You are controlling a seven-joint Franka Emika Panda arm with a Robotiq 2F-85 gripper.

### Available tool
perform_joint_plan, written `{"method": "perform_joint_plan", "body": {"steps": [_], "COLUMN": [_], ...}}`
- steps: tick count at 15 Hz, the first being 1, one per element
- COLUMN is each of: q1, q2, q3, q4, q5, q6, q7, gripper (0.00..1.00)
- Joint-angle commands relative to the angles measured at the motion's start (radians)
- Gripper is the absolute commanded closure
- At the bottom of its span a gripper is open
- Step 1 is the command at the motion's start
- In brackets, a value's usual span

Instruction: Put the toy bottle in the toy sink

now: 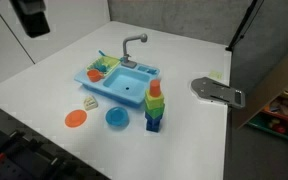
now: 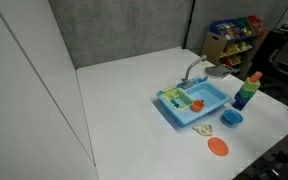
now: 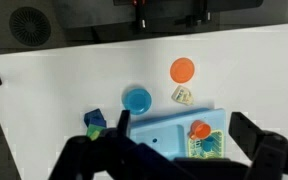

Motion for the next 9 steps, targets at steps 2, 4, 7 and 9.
{"method": "perform_joint_plan", "body": {"steps": [2,4,7,9], "q1": [-0.019,-0.011,0.001,0.009], "q2": [0.005,0.024,0.053,0.078], "q3": [0.015,0.019,0.038,0.062], "q4": [0.002,0.005,0.010,0.012], "q5": [0.009,0.017,0.034,0.047], "q6": [-0.001,0.011,0.031,0.058], "q7": [-0.010,-0.006,0.003,0.014], "gripper": [0.00,0.00,0.00,0.00]}}
